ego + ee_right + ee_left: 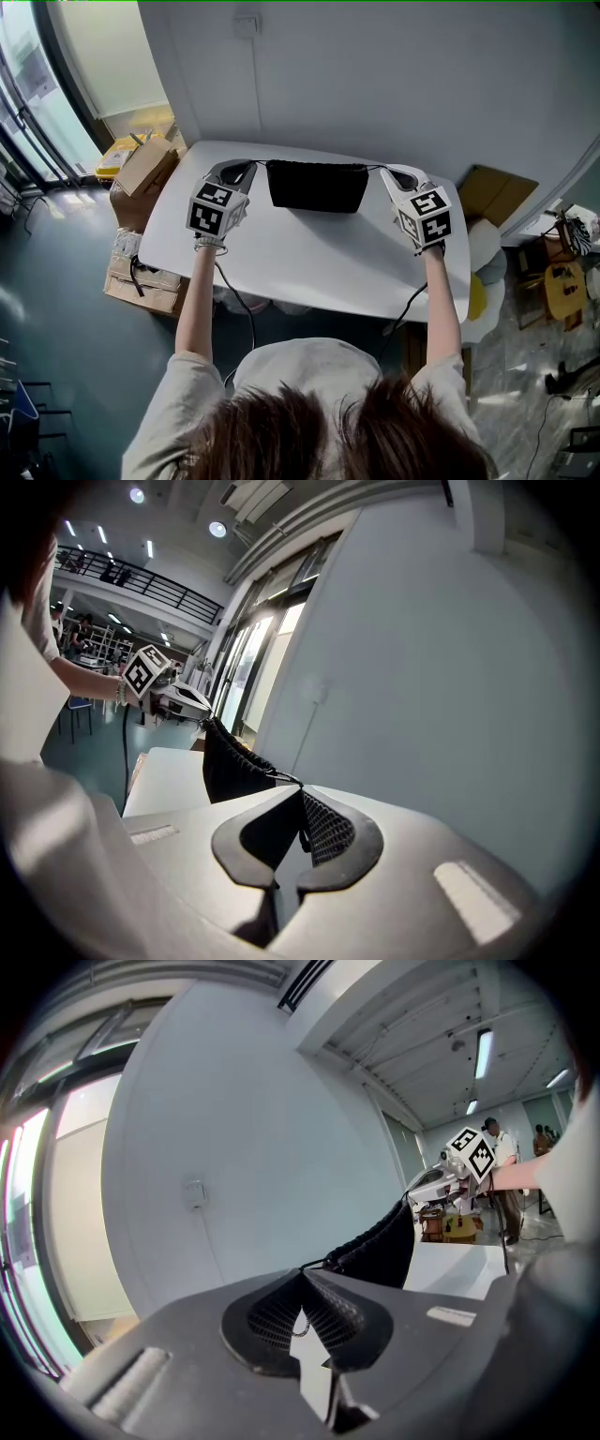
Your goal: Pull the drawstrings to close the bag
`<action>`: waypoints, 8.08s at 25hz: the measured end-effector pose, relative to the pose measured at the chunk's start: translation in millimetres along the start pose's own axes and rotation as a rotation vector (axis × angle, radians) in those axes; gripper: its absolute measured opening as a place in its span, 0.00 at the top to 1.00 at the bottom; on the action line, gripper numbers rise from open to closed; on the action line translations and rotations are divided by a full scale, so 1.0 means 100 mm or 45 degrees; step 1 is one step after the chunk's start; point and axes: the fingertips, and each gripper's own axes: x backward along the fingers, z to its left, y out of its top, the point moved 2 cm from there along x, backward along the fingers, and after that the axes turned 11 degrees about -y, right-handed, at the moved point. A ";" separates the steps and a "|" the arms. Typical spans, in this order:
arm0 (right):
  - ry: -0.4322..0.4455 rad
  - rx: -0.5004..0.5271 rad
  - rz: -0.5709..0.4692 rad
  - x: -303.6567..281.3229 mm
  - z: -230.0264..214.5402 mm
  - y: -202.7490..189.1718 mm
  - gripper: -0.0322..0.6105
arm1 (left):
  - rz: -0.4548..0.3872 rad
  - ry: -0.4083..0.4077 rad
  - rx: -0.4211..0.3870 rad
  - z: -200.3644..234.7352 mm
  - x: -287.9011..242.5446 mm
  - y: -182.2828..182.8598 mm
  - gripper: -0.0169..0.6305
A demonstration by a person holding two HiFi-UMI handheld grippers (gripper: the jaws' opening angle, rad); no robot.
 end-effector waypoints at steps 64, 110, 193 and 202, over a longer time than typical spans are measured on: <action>-0.324 -0.163 -0.115 0.12 -0.36 0.25 0.93 | -0.188 0.201 0.016 0.25 0.26 0.36 0.98; -0.580 -0.455 -0.206 0.28 -0.52 0.30 0.93 | -0.219 0.284 0.136 0.36 0.39 0.23 0.98; -0.756 -0.650 -0.218 0.35 -0.63 0.11 0.93 | -0.300 0.302 0.257 0.55 0.43 0.15 0.98; -0.767 -0.588 -0.216 0.36 -0.66 0.13 0.93 | -0.298 0.311 0.213 0.55 0.43 0.21 0.98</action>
